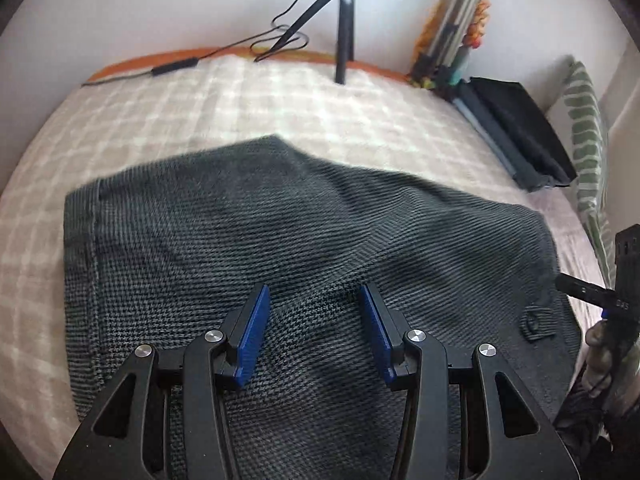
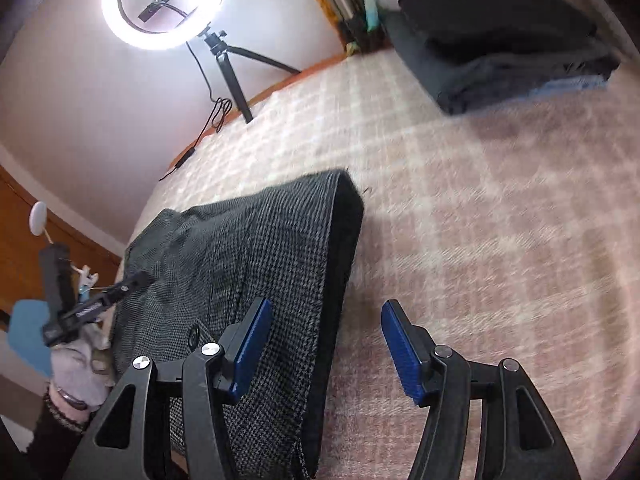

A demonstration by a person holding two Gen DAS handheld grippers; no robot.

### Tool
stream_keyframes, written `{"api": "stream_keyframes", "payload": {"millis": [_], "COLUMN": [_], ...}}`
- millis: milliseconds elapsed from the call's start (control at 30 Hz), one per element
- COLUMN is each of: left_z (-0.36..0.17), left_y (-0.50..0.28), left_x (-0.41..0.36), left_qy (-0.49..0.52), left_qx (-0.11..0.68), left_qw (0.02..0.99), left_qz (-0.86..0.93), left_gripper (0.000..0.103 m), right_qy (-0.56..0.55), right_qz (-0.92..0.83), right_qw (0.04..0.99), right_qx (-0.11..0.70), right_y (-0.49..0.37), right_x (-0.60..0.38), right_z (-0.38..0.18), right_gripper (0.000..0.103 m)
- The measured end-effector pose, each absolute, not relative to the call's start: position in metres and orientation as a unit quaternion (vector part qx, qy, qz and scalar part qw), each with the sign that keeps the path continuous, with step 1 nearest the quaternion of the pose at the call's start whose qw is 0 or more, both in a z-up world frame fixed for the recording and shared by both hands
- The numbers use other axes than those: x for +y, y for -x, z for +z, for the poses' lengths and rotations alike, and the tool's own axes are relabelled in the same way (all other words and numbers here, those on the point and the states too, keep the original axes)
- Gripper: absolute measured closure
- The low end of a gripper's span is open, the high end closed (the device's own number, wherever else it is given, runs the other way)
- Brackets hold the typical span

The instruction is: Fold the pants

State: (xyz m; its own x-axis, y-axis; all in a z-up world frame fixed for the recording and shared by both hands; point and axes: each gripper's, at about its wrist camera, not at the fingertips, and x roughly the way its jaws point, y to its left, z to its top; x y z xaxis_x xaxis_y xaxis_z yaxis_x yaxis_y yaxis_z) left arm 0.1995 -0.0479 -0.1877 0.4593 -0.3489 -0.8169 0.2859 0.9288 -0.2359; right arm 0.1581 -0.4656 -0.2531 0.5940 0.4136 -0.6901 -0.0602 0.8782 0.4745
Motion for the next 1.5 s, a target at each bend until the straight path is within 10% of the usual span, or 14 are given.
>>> {"api": "stream_keyframes", "payload": {"millis": [233,400,567,833,967,1100,1500], "left_z": [-0.187,-0.177,-0.157,-0.187,-0.180,-0.172,-0.171], "left_y": [-0.194,-0.193,-0.189,-0.198,-0.200,-0.199,-0.187], "left_x": [-0.058,-0.054,-0.063,-0.083,-0.076,-0.078,-0.093], "left_qy": [0.002,0.021,-0.006,-0.065,-0.043,-0.027,-0.071], "left_qx": [0.477,0.471,0.425,0.460,0.463,0.451,0.454], "left_qw": [0.861,0.864,0.889,0.870,0.869,0.874,0.870], "left_qz": [-0.175,-0.176,-0.171,-0.166,-0.168,-0.177,-0.178], "left_gripper": [0.057,0.057,0.057,0.057,0.057,0.057,0.056], "right_qy": [-0.219,-0.247,-0.234,-0.207,-0.233,-0.222,-0.260], "right_qz": [0.213,0.236,0.250,0.218,0.220,0.218,0.238], "right_qw": [0.851,0.835,0.838,0.833,0.825,0.830,0.813], "right_qx": [0.426,0.432,0.425,0.465,0.465,0.462,0.464], "right_y": [-0.167,-0.166,-0.160,-0.169,-0.170,-0.164,-0.158], "right_x": [-0.442,-0.431,-0.436,-0.431,-0.440,-0.445,-0.439], "right_z": [-0.265,-0.269,-0.234,-0.256,-0.258,-0.256,-0.253], "right_gripper": [0.041,0.083,0.090,0.086,0.057,0.052,0.084]}}
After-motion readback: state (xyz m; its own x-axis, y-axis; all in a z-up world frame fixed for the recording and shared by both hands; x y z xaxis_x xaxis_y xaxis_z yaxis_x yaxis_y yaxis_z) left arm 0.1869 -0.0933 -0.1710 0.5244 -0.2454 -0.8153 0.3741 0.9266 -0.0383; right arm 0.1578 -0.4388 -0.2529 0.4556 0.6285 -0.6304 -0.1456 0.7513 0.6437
